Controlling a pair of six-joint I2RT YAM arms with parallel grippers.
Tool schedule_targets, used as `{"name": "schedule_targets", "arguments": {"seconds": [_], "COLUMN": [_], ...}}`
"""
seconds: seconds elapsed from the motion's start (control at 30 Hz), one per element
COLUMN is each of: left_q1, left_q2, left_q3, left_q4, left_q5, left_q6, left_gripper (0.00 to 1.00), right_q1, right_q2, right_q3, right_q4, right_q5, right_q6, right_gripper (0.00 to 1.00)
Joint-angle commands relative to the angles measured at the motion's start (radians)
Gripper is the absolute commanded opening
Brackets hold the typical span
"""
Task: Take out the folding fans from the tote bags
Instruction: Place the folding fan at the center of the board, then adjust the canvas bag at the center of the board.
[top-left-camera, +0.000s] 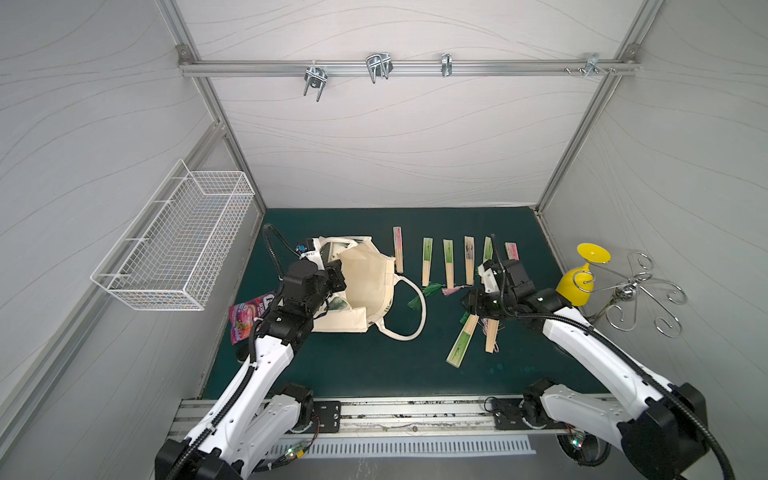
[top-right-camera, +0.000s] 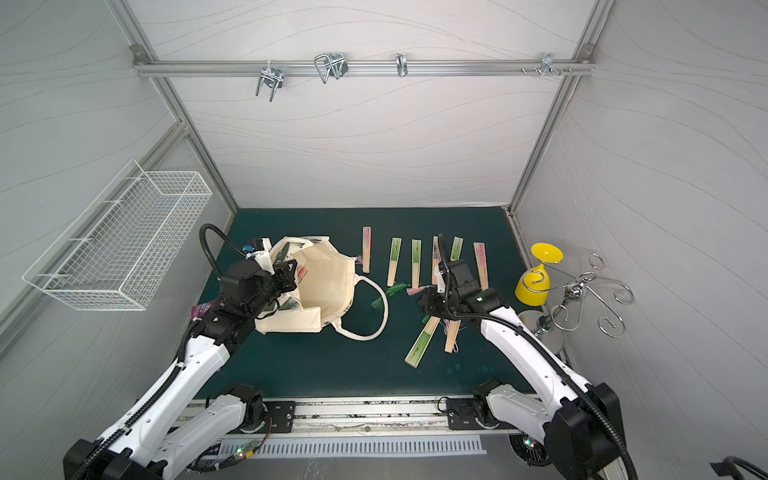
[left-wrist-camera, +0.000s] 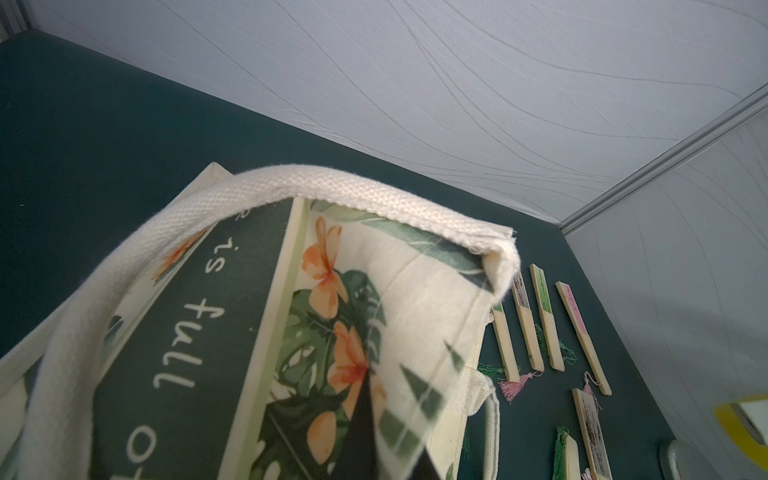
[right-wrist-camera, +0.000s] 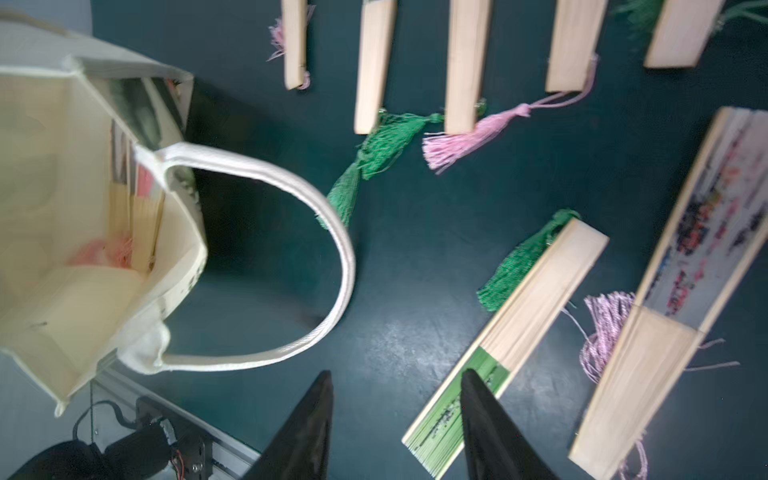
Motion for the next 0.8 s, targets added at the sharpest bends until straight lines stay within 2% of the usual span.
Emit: {"name": "schedule_targets", "arguments": {"seconds": [0.0,0.23,0.37,0.63,0.77], "left_q1": [0.007,0.007,0.006,0.007,0.007], "left_q2": [0.004,-0.007,-0.016,-0.048,-0.053], "left_q3": [0.053,0.055,0.05,0.049,0.045], "left_q4": [0.033,0.031,0.025,0.011,0.012], "left_q5": [0.035,0.057,0.059,0.058,0.069], "left_q6": [0.003,-0.004,-0.019,-0.033,-0.046], "left_gripper": [0.0,0.0,0.0,0.0,0.0], "right_q1": [0.088,0.224,0.288,0.305,0.311], "right_q2": [0.052,0.258,0.422,0.634,0.707], "right_q3": [0.052,0.145,0.25,0.347,0.383], "right_q4": [0.031,0.269,0.328,0.415,0.456], "right_q5": [0.079,-0.021,-0.051,-0.12,-0.16], "right_q6": [-0.028,0.041,0.08,0.125,0.144], "right_gripper": [0.56,0.59,0.61,0.64,0.59]}}
